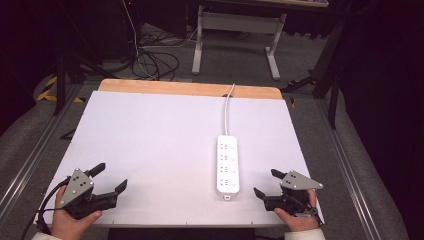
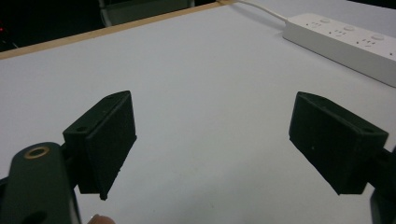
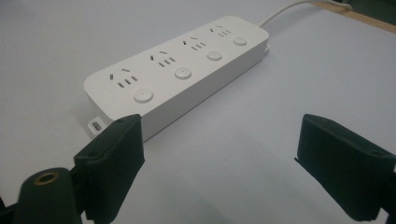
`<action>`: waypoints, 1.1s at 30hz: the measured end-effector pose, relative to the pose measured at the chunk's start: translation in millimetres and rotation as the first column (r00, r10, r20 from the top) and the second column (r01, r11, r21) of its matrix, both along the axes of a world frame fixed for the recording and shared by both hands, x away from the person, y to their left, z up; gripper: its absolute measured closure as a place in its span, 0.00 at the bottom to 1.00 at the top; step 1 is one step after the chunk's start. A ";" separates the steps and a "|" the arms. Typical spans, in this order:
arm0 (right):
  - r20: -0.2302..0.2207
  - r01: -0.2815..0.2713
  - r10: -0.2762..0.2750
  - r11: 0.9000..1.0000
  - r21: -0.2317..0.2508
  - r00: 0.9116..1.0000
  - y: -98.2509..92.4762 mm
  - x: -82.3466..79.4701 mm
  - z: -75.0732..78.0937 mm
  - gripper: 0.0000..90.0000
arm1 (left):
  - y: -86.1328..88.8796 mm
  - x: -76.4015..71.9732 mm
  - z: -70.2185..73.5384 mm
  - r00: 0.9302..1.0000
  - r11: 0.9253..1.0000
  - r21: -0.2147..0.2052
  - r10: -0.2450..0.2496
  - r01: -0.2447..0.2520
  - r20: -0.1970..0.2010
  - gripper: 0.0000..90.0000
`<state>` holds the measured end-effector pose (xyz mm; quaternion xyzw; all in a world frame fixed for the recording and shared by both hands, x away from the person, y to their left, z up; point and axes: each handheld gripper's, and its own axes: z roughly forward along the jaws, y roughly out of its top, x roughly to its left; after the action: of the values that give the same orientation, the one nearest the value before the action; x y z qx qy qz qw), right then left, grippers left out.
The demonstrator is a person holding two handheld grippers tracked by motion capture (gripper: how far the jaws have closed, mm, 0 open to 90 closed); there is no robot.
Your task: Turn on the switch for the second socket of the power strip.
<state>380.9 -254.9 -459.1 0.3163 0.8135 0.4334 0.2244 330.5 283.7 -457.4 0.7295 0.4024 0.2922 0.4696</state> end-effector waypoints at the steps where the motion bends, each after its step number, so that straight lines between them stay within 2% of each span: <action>1: -0.001 -0.002 0.002 1.000 0.000 1.000 0.1 0.1 0.2 0.18 | 0.3 -0.1 0.1 1.000 1.000 -0.001 -0.003 0.003 -0.002 0.17; 11: 0.002 -0.016 0.016 1.000 -0.002 1.000 7.5 4.9 13.7 0.21 | -0.5 -0.8 0.9 1.000 1.000 0.006 0.000 0.000 -0.004 0.17; 15: 0.003 -0.021 0.021 1.000 -0.012 1.000 13.3 10.5 20.6 0.23 | -0.5 -1.0 1.0 1.000 1.000 0.003 0.003 -0.003 -0.004 0.17; 22: 0.010 -0.027 0.027 1.000 -0.002 1.000 24.9 22.8 33.5 0.25 | -0.1 -0.8 0.9 1.000 1.000 0.007 0.003 -0.003 -0.007 0.17; 33: 0.007 -0.036 0.036 0.999 -0.010 0.999 41.1 36.5 43.6 0.27 | -0.2 -0.6 0.7 1.000 1.000 0.005 0.005 -0.005 -0.008 0.17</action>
<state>417.4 -213.8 -415.6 0.2989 0.8204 0.4344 0.2212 329.9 283.5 -456.6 0.7310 0.4052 0.2913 0.4654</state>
